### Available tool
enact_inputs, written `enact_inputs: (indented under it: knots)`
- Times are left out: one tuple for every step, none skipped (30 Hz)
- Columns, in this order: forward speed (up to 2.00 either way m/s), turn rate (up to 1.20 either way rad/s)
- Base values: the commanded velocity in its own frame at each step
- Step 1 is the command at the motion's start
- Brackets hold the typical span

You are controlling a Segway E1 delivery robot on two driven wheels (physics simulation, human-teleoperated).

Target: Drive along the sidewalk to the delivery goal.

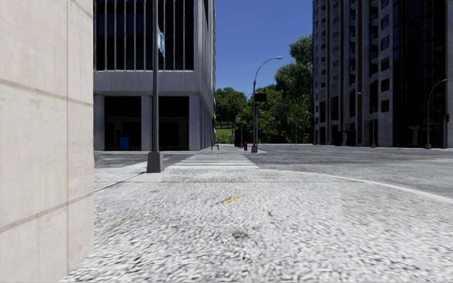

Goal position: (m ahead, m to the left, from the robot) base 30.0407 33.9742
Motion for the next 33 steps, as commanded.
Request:
enact_inputs:
  knots:
    - [2.00,0.00]
    - [2.00,0.00]
    - [2.00,0.00]
    - [2.00,0.00]
    - [2.00,0.00]
    - [2.00,0.00]
    - [2.00,0.00]
    - [2.00,0.00]
    - [2.00,0.00]
    - [2.00,0.00]
    - [2.00,0.00]
    - [2.00,0.00]
    - [2.00,0.00]
    - [2.00,0.00]
    - [2.00,0.00]
    - [2.00,0.00]
    - [2.00,0.00]
    - [2.00,0.00]
    - [2.00,0.00]
    - [2.00,0.00]
    - [2.00,0.00]
    - [2.00,0.00]
    - [2.00,0.00]
    - [2.00,0.00]
    - [2.00,0.00]
    - [2.00,0.00]
    - [2.00,0.00]
    - [2.00,0.00]
    - [2.00,0.00]
    - [2.00,0.00]
    - [2.00,0.00]
    - [2.00,0.00]
    - [2.00,0.00]
